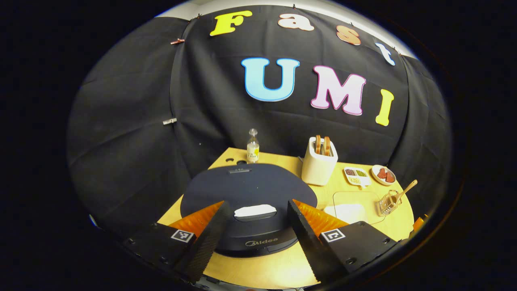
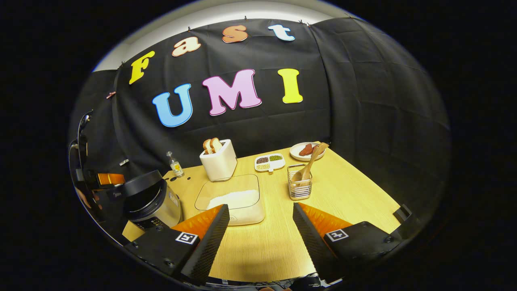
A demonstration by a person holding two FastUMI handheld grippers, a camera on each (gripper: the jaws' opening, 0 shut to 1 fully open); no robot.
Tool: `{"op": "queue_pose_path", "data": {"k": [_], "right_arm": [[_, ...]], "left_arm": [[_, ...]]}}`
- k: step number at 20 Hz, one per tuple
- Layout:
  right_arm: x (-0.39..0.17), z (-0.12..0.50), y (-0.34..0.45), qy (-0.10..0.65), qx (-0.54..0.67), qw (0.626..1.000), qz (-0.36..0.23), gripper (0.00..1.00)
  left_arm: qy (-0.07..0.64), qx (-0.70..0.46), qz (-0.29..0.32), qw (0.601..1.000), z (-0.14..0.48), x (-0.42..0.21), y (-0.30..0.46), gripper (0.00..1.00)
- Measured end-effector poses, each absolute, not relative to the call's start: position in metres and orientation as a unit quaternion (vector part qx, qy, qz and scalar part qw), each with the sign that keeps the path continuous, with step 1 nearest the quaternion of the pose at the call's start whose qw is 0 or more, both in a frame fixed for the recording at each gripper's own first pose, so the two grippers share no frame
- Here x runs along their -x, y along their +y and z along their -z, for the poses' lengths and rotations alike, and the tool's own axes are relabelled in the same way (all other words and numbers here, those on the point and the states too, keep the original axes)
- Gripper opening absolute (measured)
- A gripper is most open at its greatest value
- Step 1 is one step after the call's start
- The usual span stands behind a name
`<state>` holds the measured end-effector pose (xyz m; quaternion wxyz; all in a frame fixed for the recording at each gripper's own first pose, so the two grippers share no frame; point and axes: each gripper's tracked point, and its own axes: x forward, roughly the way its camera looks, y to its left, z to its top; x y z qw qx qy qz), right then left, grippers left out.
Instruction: Close the left gripper, press the button to open the rice cooker; take a wooden spoon from the chopstick holder with the right hand, scoop a spoonful of rice and pour it into the rice cooker, then put the wooden spoon back into the chopstick holder.
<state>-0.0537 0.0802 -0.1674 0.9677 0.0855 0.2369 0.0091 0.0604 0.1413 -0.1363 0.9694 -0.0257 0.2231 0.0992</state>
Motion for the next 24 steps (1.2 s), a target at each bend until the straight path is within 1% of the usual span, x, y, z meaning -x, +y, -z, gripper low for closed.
{"op": "queue_pose_path", "data": {"k": [4,5,6,9,10,13,16,18,21,24], "right_arm": [[0.054,0.172,0.081,0.239,-0.083,0.967,-0.008,0.99],[0.053,0.173,0.079,0.241,-0.082,0.967,-0.005,0.98],[0.052,0.174,0.079,0.242,-0.086,0.966,-0.003,0.98],[0.049,0.177,0.081,0.248,-0.095,0.964,0.001,0.99],[0.050,0.180,0.082,0.251,-0.096,0.963,0.001,0.98],[0.045,0.179,0.086,0.248,-0.090,0.965,0.001,0.98],[0.035,0.164,0.085,0.224,-0.089,0.971,0.004,0.99],[0.025,0.148,0.083,0.200,-0.090,0.976,0.007,0.99],[0.010,0.111,0.078,0.156,-0.073,0.985,0.007,0.99],[0.003,0.068,0.079,0.109,-0.048,0.993,-0.004,0.98]], "left_arm": [[0.246,-0.001,-0.093,0.965,0.174,-0.056,0.138,0.99],[0.229,-0.005,-0.091,0.969,0.169,-0.056,0.139,0.99],[0.234,-0.002,-0.091,0.968,0.172,-0.054,0.139,1.00],[0.220,-0.002,-0.092,0.971,0.175,-0.054,0.136,1.00],[0.228,0.000,-0.092,0.969,0.183,-0.054,0.135,1.00],[0.220,-0.008,-0.089,0.971,0.181,-0.056,0.136,1.00],[0.214,-0.014,-0.060,0.975,0.174,-0.057,0.131,0.97],[0.184,-0.020,-0.054,0.981,0.150,-0.053,0.130,0.96],[0.098,-0.018,-0.034,0.994,0.087,-0.051,0.110,0.96],[0.027,0.002,-0.013,1.000,0.032,-0.047,0.084,0.95]]}}
